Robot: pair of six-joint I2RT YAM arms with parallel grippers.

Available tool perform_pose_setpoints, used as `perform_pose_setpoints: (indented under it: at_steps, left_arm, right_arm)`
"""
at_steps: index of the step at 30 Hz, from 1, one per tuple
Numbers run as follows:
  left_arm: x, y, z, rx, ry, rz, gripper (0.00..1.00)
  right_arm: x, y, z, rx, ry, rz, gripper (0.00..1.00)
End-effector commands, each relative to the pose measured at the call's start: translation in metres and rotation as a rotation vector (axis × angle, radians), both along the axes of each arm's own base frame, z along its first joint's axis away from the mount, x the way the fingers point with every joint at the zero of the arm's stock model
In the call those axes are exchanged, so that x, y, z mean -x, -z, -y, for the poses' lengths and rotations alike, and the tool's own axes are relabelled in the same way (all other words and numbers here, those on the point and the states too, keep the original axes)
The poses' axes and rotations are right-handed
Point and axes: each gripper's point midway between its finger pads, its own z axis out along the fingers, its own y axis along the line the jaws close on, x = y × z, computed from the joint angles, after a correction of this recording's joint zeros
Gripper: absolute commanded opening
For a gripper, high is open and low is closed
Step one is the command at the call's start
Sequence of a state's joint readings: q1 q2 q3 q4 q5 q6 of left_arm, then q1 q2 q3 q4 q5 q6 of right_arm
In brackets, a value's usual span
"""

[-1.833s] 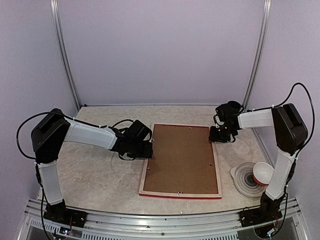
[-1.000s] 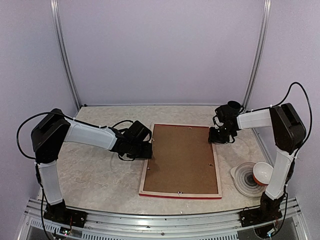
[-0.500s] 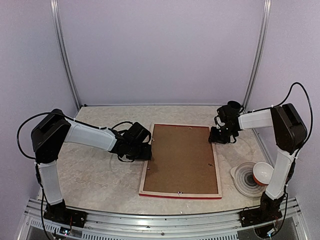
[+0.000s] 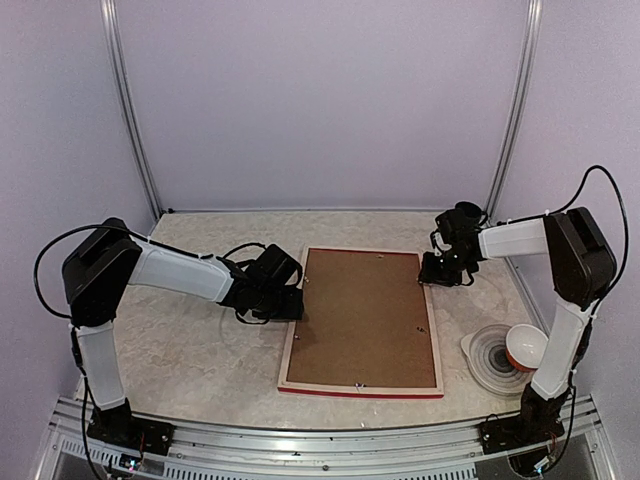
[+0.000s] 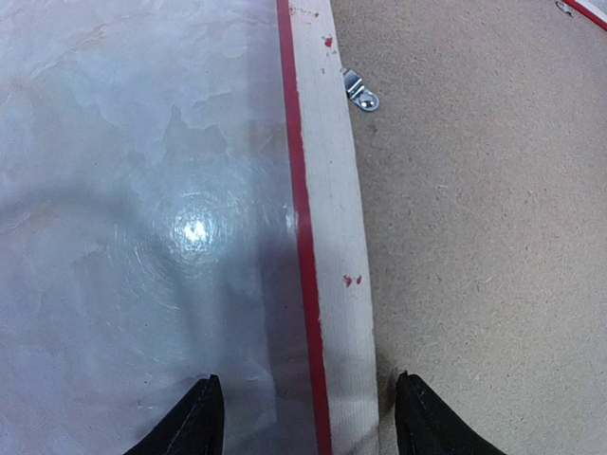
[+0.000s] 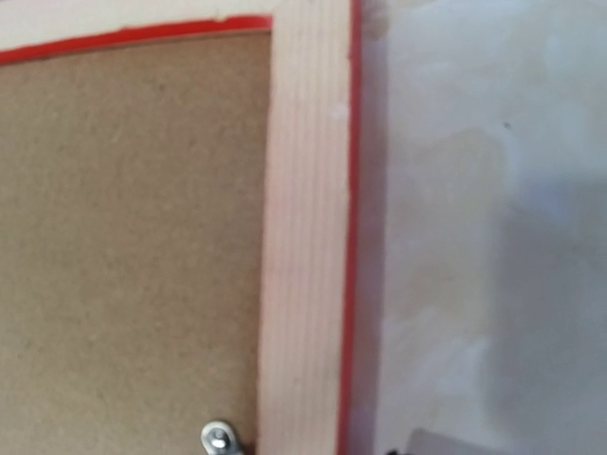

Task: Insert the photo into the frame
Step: Press the fastener onto the backboard.

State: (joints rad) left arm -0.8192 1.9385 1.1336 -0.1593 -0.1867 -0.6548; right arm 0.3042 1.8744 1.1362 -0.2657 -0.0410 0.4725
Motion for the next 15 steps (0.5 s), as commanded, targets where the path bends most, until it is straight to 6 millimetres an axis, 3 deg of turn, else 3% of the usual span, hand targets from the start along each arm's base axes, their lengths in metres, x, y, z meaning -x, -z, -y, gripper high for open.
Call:
perform_pose_setpoints:
  at_steps: [1,15]
  left_arm:
    - [-0.001,-0.003,-0.001,0.022,-0.010,0.002,0.61]
    - [-0.002,-0.005,0.000,0.025,-0.010,0.005,0.61]
  right_arm:
    - [0.002,0.007,0.011,0.028,0.024,-0.020,0.36]
    - [0.010,0.035,0.018,0.097,0.012,-0.094,0.35]
